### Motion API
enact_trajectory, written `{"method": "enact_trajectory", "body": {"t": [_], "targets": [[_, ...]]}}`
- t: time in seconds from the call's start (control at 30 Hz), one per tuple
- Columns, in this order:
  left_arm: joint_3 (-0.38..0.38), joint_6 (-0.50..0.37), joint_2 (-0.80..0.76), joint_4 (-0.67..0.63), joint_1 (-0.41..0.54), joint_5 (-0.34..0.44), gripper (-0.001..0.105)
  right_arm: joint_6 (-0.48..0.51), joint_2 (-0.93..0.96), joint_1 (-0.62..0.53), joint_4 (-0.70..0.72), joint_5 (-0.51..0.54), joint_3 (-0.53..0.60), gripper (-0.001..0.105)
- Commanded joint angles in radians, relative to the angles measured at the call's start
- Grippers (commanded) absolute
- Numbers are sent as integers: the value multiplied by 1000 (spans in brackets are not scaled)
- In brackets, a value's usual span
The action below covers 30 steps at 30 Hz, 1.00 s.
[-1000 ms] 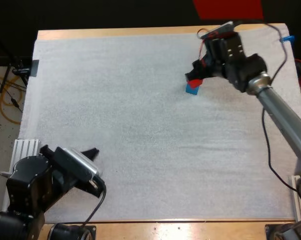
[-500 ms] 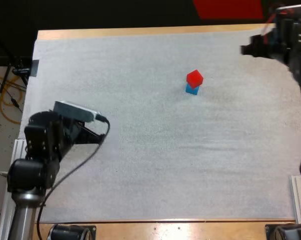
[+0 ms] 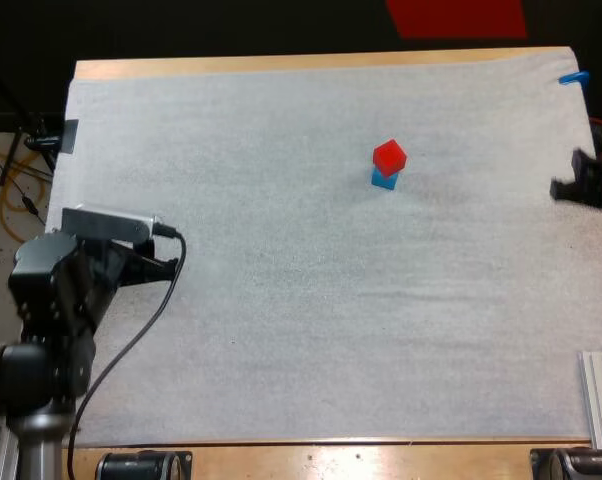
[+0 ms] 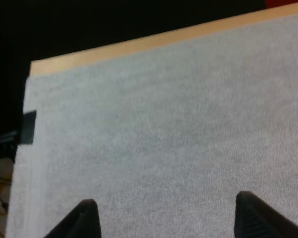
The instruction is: Stack red cube on blue cube
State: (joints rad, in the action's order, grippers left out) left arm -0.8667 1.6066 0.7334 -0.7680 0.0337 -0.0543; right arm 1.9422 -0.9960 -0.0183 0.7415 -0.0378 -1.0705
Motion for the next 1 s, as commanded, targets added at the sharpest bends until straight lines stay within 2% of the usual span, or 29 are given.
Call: {"method": "enact_trajectory", "body": {"t": [0.0, 0.13, 0.27, 0.4, 0.6, 0.7, 0.9, 0.97], "targets": [[-10, 4, -44, -14, -1, 13, 58, 0, 75, -3, -4, -7, 35, 54], [-10, 4, -172, -29, -1, 21, 58, -78, 296, -3, -4, 38, 153, 54], [-10, 4, -298, -71, -1, 21, 58, -85, 471, -3, 26, 38, 236, 54], [-10, 4, -443, -147, -8, -7, 58, -85, 651, -1, 139, 38, 283, 54], [16, 29, -645, -165, -34, -75, 58, -111, 834, -1, 318, 38, 306, 54], [17, 78, -725, -254, -39, -97, 58, -113, 907, -1, 366, 38, 310, 54], [18, 76, -883, -478, -39, -99, 58, -113, 1053, -1, 433, 38, 325, 54], [12, 63, -893, -559, -37, -97, 58, -111, 1054, -1, 478, 38, 324, 54]]}}
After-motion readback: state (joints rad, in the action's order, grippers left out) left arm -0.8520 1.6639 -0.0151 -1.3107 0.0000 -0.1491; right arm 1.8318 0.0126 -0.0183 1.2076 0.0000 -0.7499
